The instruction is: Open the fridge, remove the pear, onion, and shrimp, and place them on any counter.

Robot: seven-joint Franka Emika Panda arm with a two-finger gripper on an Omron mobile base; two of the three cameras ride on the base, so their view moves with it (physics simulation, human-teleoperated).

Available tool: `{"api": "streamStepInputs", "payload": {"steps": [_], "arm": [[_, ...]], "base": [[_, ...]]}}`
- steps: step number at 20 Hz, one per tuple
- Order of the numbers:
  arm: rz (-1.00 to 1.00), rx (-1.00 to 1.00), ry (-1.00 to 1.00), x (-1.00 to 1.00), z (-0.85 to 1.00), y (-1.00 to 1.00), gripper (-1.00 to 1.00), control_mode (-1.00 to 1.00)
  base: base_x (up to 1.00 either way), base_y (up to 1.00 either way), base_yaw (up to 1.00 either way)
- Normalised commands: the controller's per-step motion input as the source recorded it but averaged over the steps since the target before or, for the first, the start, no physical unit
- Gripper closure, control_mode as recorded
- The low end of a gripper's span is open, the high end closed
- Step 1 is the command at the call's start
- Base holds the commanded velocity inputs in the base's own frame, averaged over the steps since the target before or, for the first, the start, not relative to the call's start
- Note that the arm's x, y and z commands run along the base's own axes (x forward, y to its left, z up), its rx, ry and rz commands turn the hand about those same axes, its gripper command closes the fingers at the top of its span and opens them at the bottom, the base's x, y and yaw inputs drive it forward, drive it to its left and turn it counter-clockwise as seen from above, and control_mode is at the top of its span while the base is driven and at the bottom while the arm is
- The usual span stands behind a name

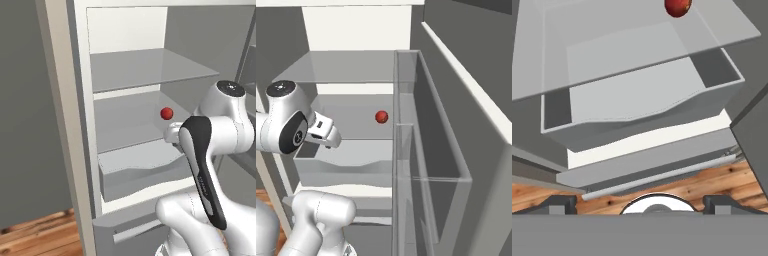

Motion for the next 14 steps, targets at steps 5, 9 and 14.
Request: {"api": "streamStepInputs", "payload": {"steps": [5, 9, 14], "arm": [[0.0, 0.01, 0.0, 0.02, -0.01, -0.03, -1.0, -1.0], [-0.01, 0.09, -0.02, 0.17, -0.22, -0.42, -1.0, -1.0], [-0.01, 0.0, -0.04, 0.23, -0.23, -0.3, -1.0, -1.0]], "base": [[0.0, -0.09, 0.0], [0.0, 0.0, 0.0], [0.0, 0.0, 0.0]]}}
